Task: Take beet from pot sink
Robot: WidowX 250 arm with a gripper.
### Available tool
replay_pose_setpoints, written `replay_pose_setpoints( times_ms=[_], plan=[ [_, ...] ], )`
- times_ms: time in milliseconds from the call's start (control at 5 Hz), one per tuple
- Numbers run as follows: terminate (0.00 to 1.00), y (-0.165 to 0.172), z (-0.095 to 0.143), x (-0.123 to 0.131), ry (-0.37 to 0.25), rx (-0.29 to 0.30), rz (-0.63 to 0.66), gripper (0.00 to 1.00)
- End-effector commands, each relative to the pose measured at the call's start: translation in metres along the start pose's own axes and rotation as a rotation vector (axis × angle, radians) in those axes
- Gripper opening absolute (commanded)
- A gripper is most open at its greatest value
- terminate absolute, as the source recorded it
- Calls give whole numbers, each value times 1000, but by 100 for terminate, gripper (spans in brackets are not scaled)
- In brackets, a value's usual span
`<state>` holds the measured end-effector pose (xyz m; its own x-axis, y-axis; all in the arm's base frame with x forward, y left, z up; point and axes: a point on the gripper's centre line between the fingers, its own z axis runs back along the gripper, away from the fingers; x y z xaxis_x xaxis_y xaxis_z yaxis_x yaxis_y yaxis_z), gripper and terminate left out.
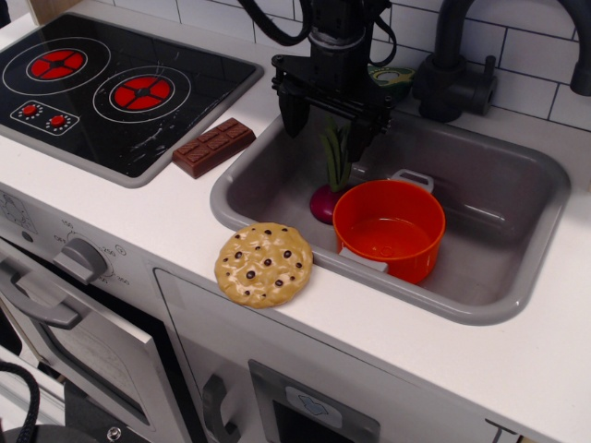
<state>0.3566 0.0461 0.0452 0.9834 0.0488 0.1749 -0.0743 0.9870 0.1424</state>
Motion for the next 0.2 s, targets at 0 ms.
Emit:
replay_pose_setpoints(
  times_ms=[0],
  plan=[
    [100, 6, 23, 2, -70, 3, 15, 100]
  ],
)
